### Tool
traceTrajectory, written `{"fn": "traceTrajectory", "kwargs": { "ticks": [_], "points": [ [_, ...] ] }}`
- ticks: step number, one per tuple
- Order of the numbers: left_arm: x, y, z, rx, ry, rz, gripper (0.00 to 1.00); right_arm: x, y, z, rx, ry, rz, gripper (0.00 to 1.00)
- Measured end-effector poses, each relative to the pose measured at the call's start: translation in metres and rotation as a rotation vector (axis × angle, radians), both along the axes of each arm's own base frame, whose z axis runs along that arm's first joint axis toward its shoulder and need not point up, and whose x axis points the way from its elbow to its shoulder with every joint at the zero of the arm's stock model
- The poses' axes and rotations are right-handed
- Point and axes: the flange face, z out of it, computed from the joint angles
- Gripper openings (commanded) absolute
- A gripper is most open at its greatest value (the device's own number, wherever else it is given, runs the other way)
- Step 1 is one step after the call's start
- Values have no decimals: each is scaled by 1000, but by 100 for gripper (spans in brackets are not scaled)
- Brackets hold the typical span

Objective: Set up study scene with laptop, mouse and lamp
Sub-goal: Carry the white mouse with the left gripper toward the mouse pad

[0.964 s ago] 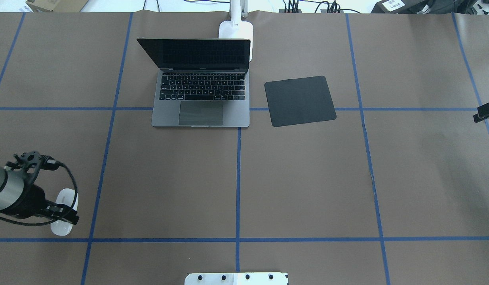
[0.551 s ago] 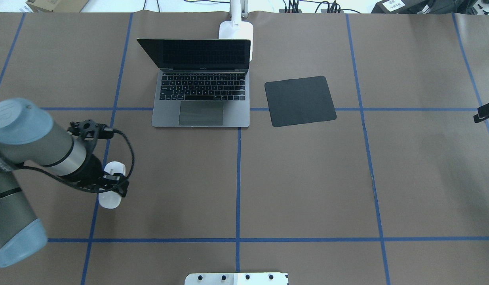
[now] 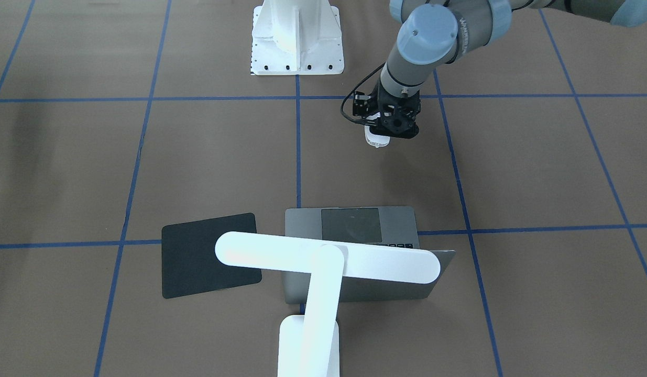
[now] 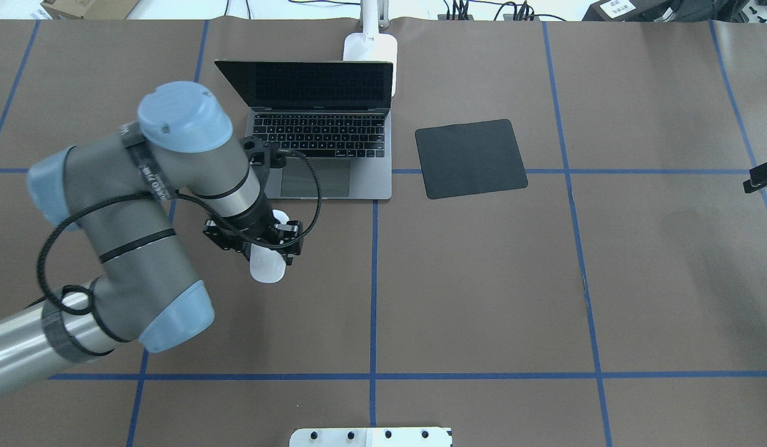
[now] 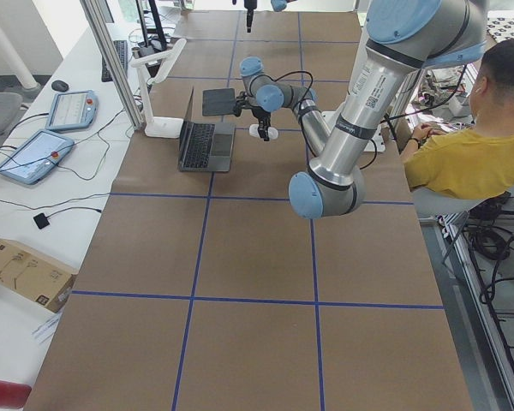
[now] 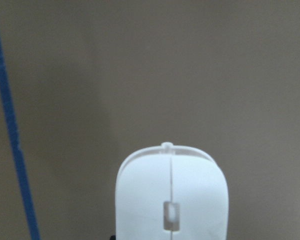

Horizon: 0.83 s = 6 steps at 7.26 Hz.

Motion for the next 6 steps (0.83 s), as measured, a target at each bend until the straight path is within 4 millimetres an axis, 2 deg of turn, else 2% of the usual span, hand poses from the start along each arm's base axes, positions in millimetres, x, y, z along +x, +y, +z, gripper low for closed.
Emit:
{"fn": "traceTrajectory", "kwargs": {
  "ticks": [3, 6],
  "points": [
    [71, -49, -75, -69, -14, -57, 0, 0, 0, 0, -3, -1, 1, 100],
    [142, -100, -121, -125, -7, -131, 0, 0, 1, 1, -6, -1, 3, 100]
  ]
}}
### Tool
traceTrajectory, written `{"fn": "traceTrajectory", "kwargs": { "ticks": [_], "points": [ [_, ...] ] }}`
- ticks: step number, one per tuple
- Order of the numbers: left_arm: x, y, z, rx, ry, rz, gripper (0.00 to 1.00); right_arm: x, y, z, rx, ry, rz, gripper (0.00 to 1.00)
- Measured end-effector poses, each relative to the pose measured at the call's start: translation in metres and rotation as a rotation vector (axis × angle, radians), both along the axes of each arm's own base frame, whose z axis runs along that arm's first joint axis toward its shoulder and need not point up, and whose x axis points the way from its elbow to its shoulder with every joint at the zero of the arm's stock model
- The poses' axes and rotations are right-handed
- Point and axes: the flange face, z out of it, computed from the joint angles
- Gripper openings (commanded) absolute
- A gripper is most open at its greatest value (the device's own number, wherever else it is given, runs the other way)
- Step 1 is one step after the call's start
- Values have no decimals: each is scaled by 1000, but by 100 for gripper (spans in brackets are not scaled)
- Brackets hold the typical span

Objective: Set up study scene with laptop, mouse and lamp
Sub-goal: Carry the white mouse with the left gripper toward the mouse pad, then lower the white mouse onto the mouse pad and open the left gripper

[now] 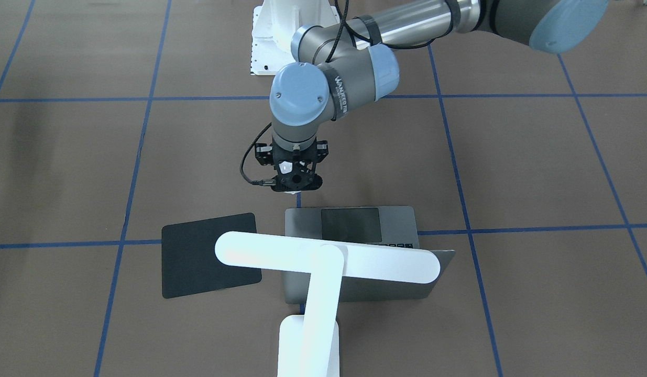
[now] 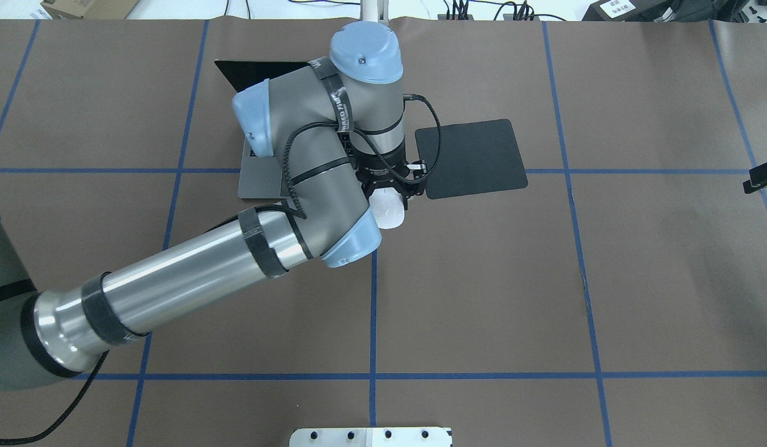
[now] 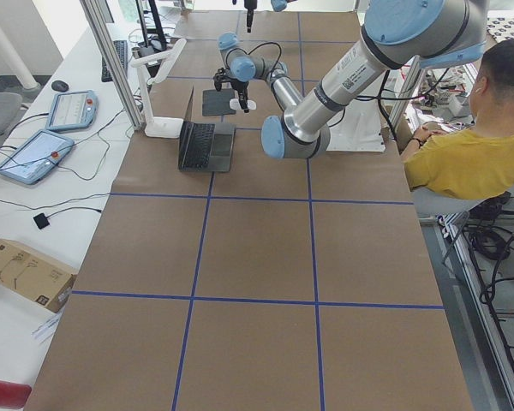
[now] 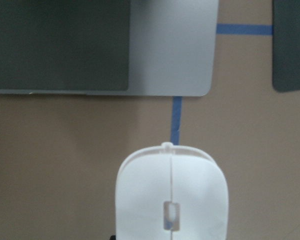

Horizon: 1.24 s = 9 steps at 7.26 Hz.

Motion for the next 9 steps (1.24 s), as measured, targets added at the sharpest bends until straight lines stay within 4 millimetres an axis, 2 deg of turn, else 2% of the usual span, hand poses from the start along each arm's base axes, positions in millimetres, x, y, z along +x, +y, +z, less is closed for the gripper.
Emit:
{"fn": "traceTrajectory", "kwargs": {
  "ticks": [4, 7, 9],
  "points": [
    [51, -38, -28, 12, -14, -132, 0, -1, 0, -1, -1, -5, -2, 100],
    [91, -37, -39, 54, -4, -250, 0, -2, 0, -1, -4, -11, -4, 100],
    [104, -33, -48, 73, 0, -301, 2, -2, 0, 0, -7, -11, -6, 100]
  ]
}}
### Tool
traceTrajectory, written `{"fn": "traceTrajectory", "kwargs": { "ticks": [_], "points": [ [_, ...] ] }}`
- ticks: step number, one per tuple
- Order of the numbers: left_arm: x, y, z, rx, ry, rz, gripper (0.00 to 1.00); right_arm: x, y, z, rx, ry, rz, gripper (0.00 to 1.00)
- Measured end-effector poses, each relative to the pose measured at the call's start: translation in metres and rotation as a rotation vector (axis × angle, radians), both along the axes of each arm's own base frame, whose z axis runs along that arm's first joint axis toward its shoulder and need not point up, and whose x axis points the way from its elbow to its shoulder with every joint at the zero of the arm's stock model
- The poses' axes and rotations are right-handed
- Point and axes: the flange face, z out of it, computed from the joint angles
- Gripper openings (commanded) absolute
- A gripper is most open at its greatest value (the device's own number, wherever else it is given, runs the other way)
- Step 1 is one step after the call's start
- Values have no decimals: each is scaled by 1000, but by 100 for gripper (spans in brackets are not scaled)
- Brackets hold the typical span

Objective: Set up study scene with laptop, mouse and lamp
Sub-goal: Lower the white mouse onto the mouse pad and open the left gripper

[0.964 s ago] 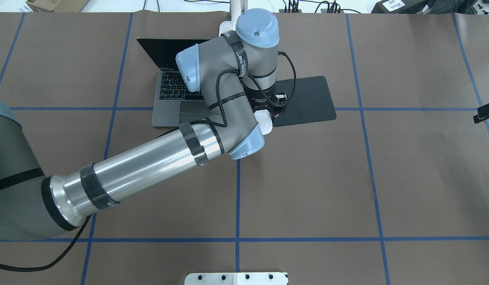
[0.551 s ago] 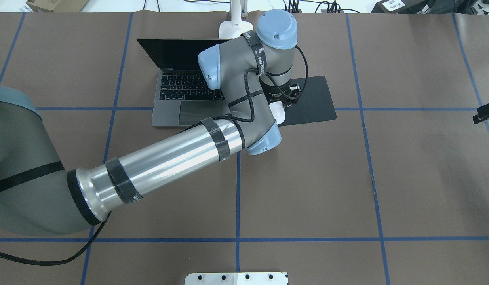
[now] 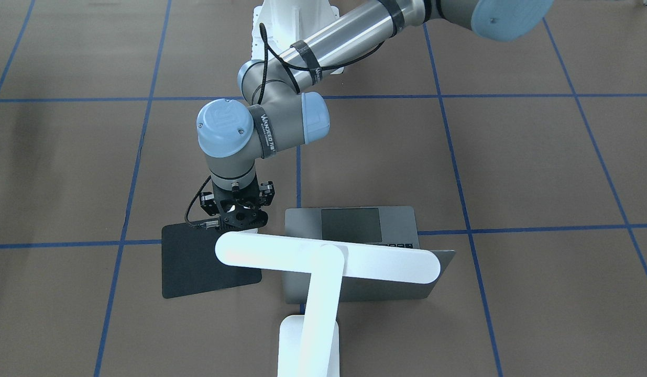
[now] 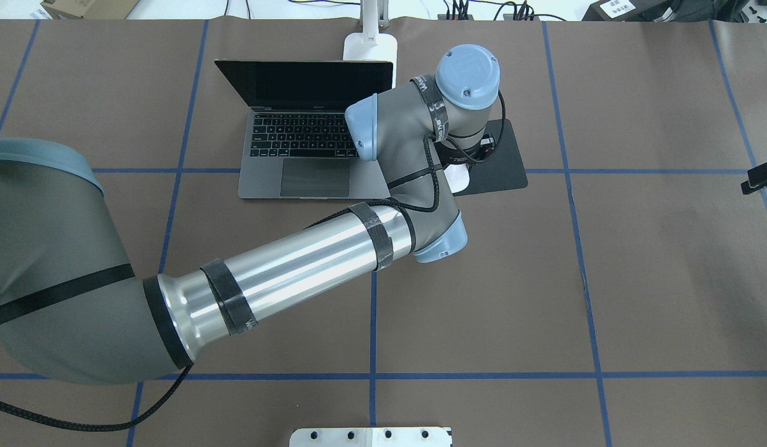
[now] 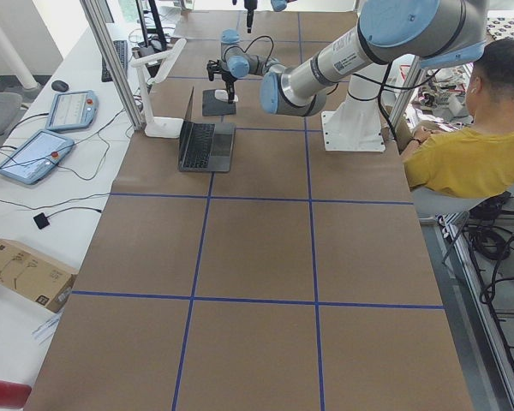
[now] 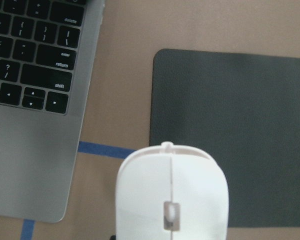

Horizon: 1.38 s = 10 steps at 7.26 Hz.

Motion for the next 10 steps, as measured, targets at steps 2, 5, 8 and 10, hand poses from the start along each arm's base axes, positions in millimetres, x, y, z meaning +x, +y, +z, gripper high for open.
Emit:
{"fn": "traceTrajectory", "kwargs": {
  "ticks": [2, 5, 8, 10],
  "points": [
    [7, -4, 7, 27, -4, -40, 4, 0, 0, 4, -7, 1, -1, 100],
    [9, -10, 14, 56, -6, -74, 36, 0, 0, 4, -8, 1, -1, 100],
    [11, -12, 19, 67, 1, -83, 54, 0, -1, 3, -6, -1, -2, 100],
    [11, -12, 19, 70, 5, -83, 64, -1, -2, 2, -3, -2, -1, 100]
  ]
}}
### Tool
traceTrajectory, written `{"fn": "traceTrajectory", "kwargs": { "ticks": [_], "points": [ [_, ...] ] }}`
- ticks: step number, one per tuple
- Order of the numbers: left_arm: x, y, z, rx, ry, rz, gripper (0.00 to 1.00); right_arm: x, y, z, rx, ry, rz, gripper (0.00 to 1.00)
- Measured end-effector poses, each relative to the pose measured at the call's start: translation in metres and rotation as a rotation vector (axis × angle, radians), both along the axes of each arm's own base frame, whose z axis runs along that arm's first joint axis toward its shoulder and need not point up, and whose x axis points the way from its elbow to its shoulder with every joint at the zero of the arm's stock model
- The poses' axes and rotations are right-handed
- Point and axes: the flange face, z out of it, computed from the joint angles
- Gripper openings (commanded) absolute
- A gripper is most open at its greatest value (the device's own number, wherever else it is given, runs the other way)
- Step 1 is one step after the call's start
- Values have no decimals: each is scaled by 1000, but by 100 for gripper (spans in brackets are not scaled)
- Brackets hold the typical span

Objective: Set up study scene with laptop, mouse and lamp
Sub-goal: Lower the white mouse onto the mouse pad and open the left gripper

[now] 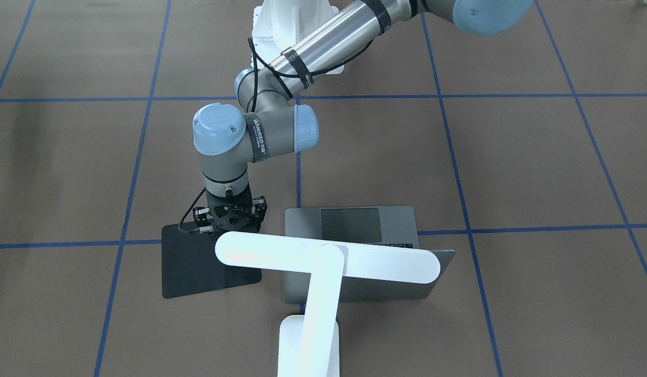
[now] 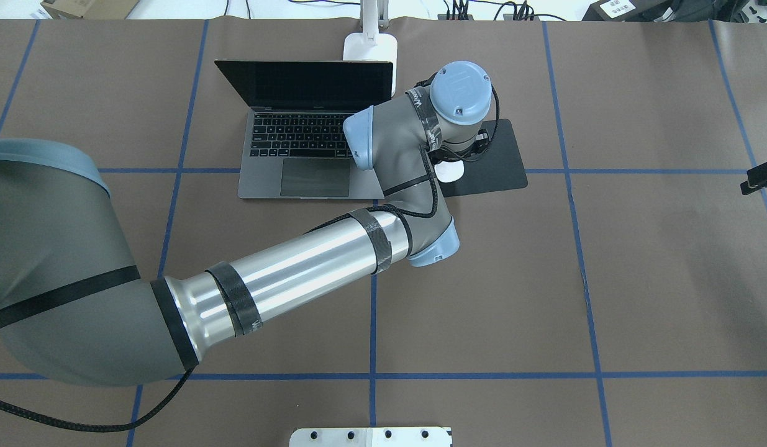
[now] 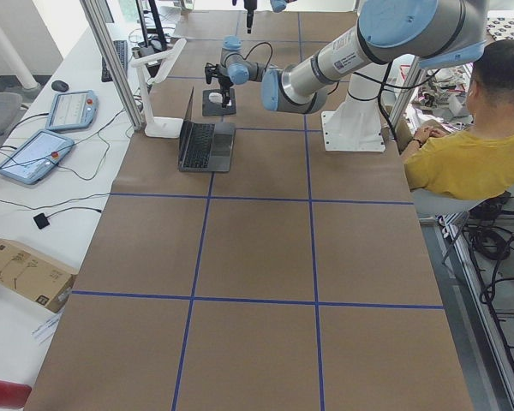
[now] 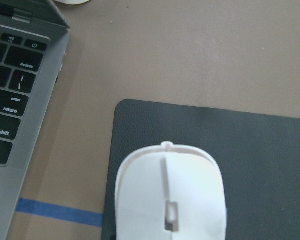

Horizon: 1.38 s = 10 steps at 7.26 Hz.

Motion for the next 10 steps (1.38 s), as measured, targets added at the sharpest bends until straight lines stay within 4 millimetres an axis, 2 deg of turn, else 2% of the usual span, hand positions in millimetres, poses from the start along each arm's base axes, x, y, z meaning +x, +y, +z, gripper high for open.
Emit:
{"fn": "traceTrajectory", "kwargs": {
  "ticks": [1, 2, 3, 8, 10],
  "points": [
    [0, 0, 0, 0, 1, 0, 76, 0, -1, -1, 3, 0, 0, 100],
    [0, 0, 0, 1, 1, 0, 95, -1, -3, -2, 5, 0, 1, 100],
    [0, 0, 0, 1, 2, 0, 99, -1, -3, -3, 4, 0, 1, 100],
    [-1, 1, -3, 8, 8, 5, 99, -1, -3, -3, 5, 1, 1, 100],
    [-14, 7, -15, 30, 36, 36, 99, 0, -3, -2, 6, 3, 2, 100]
  ]
}}
